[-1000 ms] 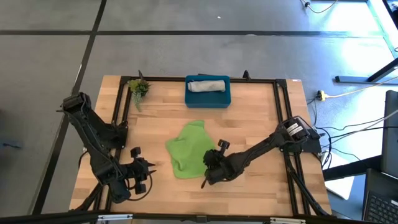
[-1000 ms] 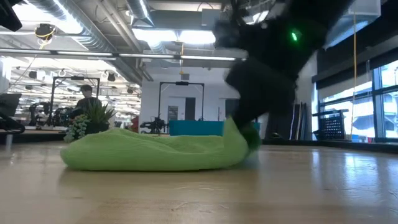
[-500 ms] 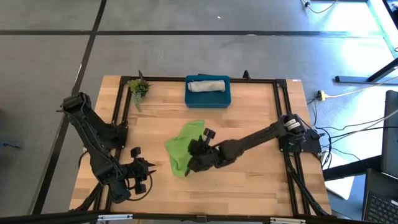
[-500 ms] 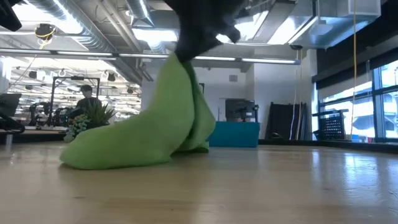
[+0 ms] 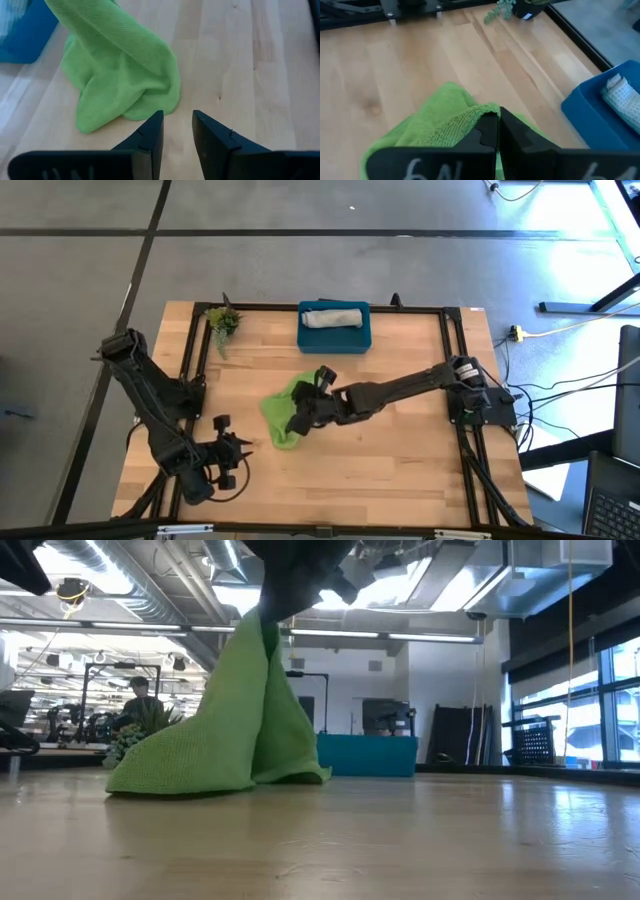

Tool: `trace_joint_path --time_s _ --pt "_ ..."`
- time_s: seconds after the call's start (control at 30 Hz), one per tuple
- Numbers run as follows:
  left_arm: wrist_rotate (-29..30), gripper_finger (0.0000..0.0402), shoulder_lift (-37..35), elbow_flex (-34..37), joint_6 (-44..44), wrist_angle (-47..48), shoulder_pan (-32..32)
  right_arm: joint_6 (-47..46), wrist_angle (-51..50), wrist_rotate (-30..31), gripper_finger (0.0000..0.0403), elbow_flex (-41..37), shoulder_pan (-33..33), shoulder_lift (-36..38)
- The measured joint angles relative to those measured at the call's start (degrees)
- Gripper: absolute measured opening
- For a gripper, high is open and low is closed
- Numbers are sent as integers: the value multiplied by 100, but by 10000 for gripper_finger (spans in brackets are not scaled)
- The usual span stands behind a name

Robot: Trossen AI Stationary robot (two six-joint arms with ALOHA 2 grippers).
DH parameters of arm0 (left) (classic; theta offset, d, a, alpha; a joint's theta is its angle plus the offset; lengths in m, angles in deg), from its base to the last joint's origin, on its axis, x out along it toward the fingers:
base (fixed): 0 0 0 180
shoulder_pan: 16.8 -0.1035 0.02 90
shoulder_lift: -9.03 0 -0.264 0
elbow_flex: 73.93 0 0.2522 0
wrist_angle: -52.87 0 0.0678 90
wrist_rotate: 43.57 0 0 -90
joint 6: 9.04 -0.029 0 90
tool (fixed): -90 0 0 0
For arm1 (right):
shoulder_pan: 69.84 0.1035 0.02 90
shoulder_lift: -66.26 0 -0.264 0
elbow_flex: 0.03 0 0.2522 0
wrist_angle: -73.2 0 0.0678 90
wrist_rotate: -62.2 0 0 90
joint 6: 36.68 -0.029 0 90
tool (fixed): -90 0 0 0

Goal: Roll microfiber towels into tight, uniform cylinder then place into a basket
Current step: Roll the green microfiber cloth

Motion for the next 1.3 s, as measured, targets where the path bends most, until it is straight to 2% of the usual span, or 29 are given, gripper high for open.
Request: trace_joint_path --time_s 0.3,0.6,0.8,1.07,1.23,1.3 --pt "-109 94 426 0 -948 -84 -353 -143 -6 -50 5 -25 -56 0" --pt "-118 94 1617 0 -2488 -1166 -645 -155 -6 -60 5 -28 -56 0" --pt "71 95 2120 0 -2523 -1579 -1052 -153 -8 -60 5 -28 -56 0" --pt "-26 88 2178 2 -2542 -1999 -1470 -144 -15 -110 5 -30 -56 0" --pt "-709 90 2178 2 -2511 -2055 -1706 -121 -18 -110 5 -30 -56 -2" --pt "-720 89 2178 2 -2500 -2087 -1757 -112 -18 -109 5 -30 -56 -2"
